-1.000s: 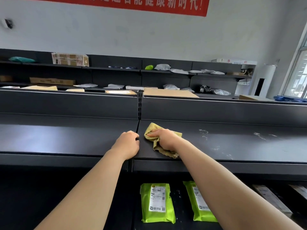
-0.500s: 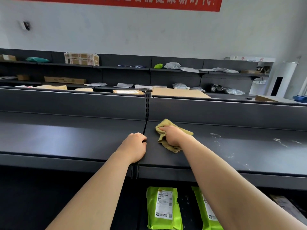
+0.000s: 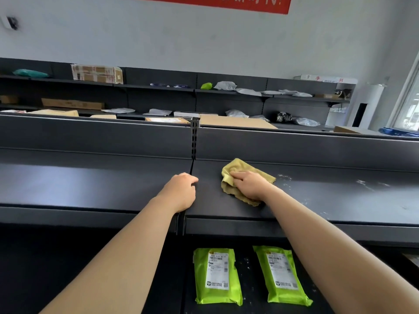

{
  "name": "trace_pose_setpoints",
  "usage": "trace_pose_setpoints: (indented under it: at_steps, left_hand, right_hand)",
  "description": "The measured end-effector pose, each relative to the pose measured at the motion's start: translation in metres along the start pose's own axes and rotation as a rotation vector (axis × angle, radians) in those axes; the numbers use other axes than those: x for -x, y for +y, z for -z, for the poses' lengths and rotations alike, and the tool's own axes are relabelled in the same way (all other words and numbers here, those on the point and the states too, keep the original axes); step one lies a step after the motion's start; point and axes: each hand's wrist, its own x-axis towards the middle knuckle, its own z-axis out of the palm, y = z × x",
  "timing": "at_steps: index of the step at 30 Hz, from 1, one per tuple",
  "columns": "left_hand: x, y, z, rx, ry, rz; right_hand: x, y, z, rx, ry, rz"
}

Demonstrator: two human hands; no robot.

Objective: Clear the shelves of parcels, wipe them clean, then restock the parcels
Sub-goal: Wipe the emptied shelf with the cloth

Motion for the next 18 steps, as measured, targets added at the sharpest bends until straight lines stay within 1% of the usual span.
trace_pose_setpoints:
  at_steps: [3,8,13,18]
  left_hand:
    - [-0.008,-0.001,0.001,0.020,0.002,0.013]
    - [-0.026,-0.001,0.002,-0.024,-0.023,0.026]
    - [-0.040,-0.007,-0.001,-0.018,0.004,0.000]
    - [-0.049,-0.009,-0.006,-0.024,-0.014,-0.028]
  right_hand:
    - [-0.009,-0.012,0.002,-0.020,-0.115,0.045]
    - [-0.047,-0.036,-0.001,-0.005,-0.219,0.115]
    - [-0.086,-0.058,-0.008,0.016,-0.248,0.149]
    - [-0.110,-0.057,-0.010,0.018,-0.255,0.143]
